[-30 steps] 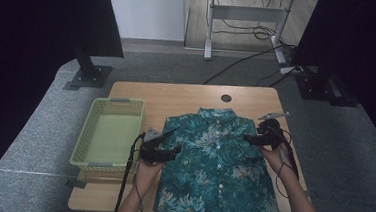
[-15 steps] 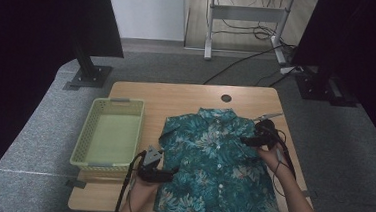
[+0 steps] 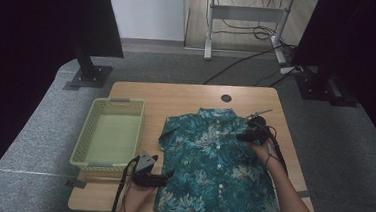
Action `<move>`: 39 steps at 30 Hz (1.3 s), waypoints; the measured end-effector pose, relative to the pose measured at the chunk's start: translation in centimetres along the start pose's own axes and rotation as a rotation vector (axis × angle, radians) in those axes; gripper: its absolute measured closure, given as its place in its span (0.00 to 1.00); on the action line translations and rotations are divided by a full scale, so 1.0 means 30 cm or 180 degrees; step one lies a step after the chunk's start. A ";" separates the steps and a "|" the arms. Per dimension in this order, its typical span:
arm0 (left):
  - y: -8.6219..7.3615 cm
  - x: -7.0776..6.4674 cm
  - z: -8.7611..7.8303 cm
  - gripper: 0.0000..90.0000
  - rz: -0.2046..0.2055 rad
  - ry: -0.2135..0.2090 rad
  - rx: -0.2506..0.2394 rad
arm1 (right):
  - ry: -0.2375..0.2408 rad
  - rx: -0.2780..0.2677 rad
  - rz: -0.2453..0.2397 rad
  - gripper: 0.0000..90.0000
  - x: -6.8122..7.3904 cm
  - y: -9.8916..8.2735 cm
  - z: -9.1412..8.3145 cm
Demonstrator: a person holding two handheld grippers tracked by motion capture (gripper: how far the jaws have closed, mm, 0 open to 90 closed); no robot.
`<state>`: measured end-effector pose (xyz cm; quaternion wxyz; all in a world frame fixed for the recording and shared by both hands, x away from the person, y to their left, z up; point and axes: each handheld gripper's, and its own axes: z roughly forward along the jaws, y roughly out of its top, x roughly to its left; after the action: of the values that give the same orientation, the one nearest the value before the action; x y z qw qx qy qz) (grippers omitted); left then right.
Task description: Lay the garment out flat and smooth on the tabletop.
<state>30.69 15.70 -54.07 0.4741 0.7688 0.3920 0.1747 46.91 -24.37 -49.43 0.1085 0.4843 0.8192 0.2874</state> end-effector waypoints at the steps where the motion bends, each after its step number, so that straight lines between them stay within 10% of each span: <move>1: -0.004 -0.001 0.001 0.14 0.0005 0.0024 -0.0012 | -0.0011 0.0048 -0.0020 0.56 -0.001 0.006 0.009; 15: -0.023 0.003 0.011 0.16 -0.0002 0.0003 -0.0063 | -0.0200 0.0417 -0.0081 0.58 -0.009 0.000 0.123; 28: -0.023 0.001 0.013 0.17 -0.0023 -0.0030 -0.0034 | 0.0019 0.0405 -0.0186 0.89 0.002 0.001 0.123; 39: -0.022 0.002 0.015 0.19 -0.0041 -0.0024 -0.0027 | -0.0157 0.0159 -0.0201 0.99 -0.012 0.015 0.049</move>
<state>30.73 15.66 -54.86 0.4800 0.7648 0.3945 0.1704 48.08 -23.97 -50.40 0.1256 0.4678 0.8380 0.2512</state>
